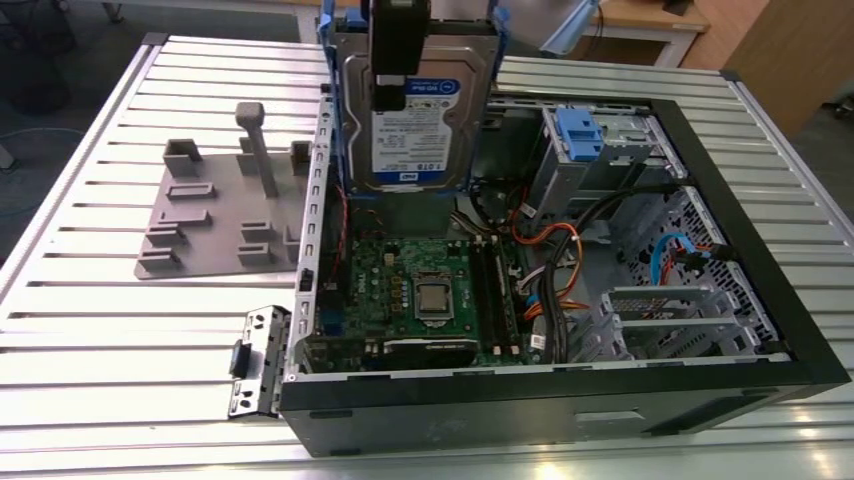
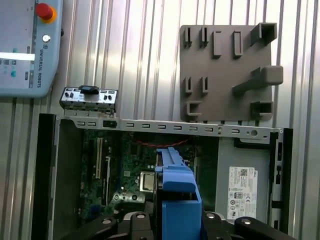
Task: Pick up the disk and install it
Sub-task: 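Pick up the disk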
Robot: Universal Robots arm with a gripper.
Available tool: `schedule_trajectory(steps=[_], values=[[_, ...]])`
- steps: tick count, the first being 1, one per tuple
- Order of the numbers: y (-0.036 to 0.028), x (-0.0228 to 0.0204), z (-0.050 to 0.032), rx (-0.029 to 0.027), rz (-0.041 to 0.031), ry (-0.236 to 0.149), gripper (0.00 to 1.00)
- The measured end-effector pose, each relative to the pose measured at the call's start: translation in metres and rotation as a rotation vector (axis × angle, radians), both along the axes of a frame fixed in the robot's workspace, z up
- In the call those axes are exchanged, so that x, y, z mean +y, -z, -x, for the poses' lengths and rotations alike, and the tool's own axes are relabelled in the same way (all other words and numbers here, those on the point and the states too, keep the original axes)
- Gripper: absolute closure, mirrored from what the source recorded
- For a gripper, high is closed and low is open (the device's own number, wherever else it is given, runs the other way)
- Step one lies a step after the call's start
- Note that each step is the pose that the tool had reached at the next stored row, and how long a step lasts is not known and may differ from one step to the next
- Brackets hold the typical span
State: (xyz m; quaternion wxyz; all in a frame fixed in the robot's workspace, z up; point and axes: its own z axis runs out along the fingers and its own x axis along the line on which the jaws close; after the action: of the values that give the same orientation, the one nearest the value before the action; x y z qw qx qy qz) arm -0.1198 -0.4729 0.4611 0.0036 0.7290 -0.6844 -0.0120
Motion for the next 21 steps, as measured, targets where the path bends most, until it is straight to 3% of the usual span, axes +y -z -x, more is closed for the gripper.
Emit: schedule_trajectory(steps=[21], values=[[0.0012,-0.0297,-0.0249,0.0,0.0,0.0,0.64]])
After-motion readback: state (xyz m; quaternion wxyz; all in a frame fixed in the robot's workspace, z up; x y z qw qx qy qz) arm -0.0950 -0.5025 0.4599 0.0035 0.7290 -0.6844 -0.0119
